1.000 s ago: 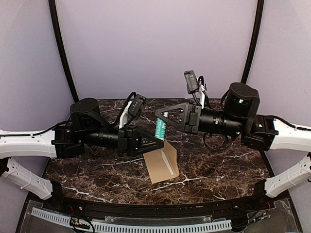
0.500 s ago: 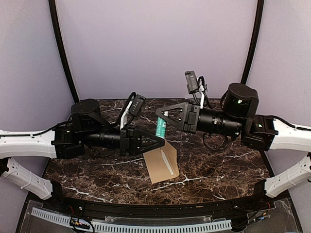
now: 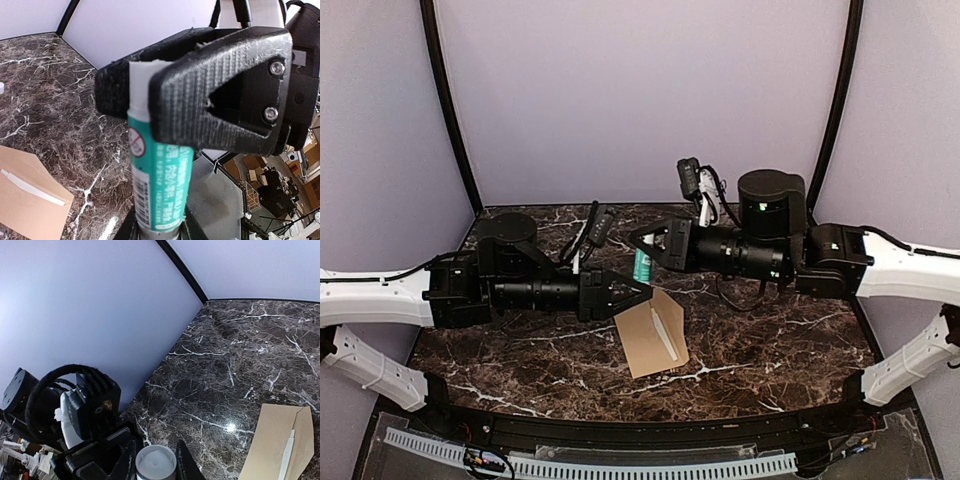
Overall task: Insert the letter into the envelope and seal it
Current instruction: Unscrew the solid glue.
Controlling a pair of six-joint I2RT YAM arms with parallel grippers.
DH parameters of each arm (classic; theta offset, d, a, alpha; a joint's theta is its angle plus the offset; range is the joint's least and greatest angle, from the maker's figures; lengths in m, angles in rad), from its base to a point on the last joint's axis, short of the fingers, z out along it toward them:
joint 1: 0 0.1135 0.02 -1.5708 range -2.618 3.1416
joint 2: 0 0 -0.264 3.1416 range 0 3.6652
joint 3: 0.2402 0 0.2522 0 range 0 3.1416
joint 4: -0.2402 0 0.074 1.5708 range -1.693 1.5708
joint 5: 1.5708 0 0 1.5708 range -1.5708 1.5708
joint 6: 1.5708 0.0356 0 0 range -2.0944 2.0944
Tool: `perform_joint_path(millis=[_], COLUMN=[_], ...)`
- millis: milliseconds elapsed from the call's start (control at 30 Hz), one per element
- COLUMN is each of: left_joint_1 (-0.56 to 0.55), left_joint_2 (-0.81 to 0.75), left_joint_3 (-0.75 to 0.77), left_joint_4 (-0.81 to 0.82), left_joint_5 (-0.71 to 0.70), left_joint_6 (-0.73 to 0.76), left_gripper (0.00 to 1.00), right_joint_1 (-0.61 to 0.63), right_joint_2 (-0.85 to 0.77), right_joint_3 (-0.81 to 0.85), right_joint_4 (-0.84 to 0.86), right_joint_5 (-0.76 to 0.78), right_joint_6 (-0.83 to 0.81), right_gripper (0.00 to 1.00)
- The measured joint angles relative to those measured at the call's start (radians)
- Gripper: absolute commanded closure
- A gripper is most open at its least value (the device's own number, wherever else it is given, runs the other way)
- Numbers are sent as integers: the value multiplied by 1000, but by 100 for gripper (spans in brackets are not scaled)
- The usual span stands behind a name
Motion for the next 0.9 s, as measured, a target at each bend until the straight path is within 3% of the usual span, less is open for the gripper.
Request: perform_joint_path(millis=[433,733,833,900], left_joint_1=[-4,-8,-8,-8], left_joint_2=[-1,7,11,11], left_joint_3=[-11,-18,-18,-18], left_joint_4=[-83,-94,-98,-96], left_joint_5=[-121,-137,-130,-118], left_joint_6=[-56,-74,-74,-71], left_gripper=[99,99,88,76], right_joint_1=[43,69,70,72], right_joint_2=[151,184,177,157], right_joint_3=[176,213,194,165], right_joint_4=[-235,-303,-291,-264], right_joint_5=[229,309,315,314], right_joint_6=[114,171,179,181], right_gripper=[90,89,89,88])
